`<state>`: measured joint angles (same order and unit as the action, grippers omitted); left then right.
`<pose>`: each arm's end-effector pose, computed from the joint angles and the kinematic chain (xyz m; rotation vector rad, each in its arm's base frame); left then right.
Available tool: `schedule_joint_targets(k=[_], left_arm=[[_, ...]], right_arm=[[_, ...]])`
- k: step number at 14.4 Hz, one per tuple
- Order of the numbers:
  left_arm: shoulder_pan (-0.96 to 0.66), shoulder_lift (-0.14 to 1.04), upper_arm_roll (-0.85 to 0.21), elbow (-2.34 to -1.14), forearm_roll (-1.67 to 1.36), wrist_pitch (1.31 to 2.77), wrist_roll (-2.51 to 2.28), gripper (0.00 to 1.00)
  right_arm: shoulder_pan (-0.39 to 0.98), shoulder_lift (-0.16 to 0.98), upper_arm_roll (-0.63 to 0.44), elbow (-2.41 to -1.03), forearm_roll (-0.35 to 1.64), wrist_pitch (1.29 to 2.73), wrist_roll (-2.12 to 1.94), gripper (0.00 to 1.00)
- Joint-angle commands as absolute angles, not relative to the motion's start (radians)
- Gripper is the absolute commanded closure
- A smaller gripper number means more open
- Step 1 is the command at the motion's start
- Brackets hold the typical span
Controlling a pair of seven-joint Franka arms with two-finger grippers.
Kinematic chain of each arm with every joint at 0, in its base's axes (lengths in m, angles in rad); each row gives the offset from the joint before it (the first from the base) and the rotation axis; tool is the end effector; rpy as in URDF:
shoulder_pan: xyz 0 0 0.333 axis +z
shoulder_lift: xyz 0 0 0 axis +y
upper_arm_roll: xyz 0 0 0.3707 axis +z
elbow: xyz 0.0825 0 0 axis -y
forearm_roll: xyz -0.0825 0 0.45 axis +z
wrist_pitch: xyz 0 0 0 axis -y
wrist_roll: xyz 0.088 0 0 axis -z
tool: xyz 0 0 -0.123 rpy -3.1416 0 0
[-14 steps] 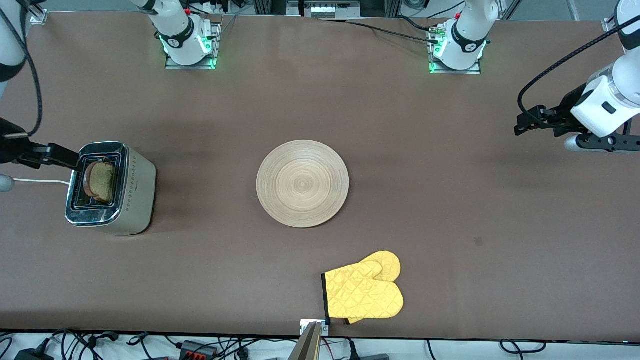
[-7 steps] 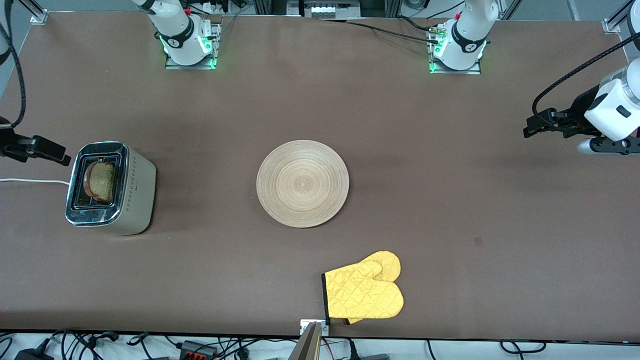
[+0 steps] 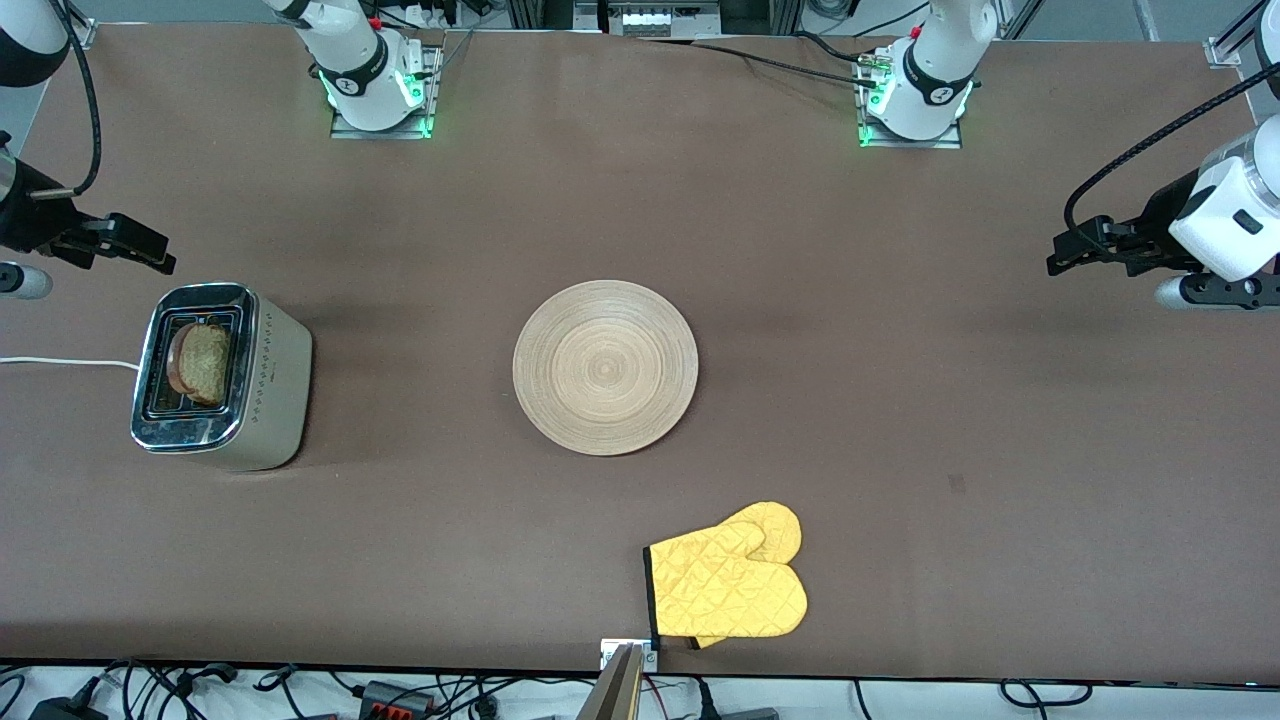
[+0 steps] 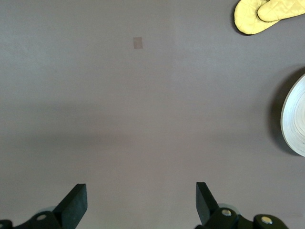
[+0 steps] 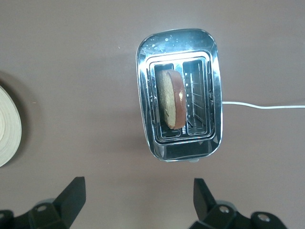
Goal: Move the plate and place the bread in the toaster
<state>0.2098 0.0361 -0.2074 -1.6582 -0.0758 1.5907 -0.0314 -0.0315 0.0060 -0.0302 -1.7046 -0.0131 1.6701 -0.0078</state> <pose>0.6272 -0.0056 0.5964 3.0553 0.0595 -0.1591 0.6235 -0.0400 0.5957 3.1281 -0.0819 -0.0640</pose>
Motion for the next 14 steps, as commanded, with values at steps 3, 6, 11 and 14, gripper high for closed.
schedule_joint_targets(k=[3,6,11,14], left_arm=[[0.212,0.049,-0.209,-1.628,-0.057,1.571,-0.034,0.00],[0.212,0.052,-0.209,-1.628,-0.057,1.571,-0.034,0.00],[0.215,0.057,-0.209,-1.626,-0.058,1.571,-0.034,0.00],[0.215,0.057,-0.209,-1.626,-0.058,1.571,-0.034,0.00]], right_arm=[[-0.043,0.012,-0.020,-1.674,-0.017,1.674,-0.029,0.00],[-0.041,0.029,-0.020,-1.667,-0.023,1.681,-0.034,0.00],[-0.041,0.020,-0.022,-1.664,-0.026,1.680,-0.035,0.00],[-0.041,0.020,-0.020,-1.657,-0.026,1.684,-0.035,0.00]])
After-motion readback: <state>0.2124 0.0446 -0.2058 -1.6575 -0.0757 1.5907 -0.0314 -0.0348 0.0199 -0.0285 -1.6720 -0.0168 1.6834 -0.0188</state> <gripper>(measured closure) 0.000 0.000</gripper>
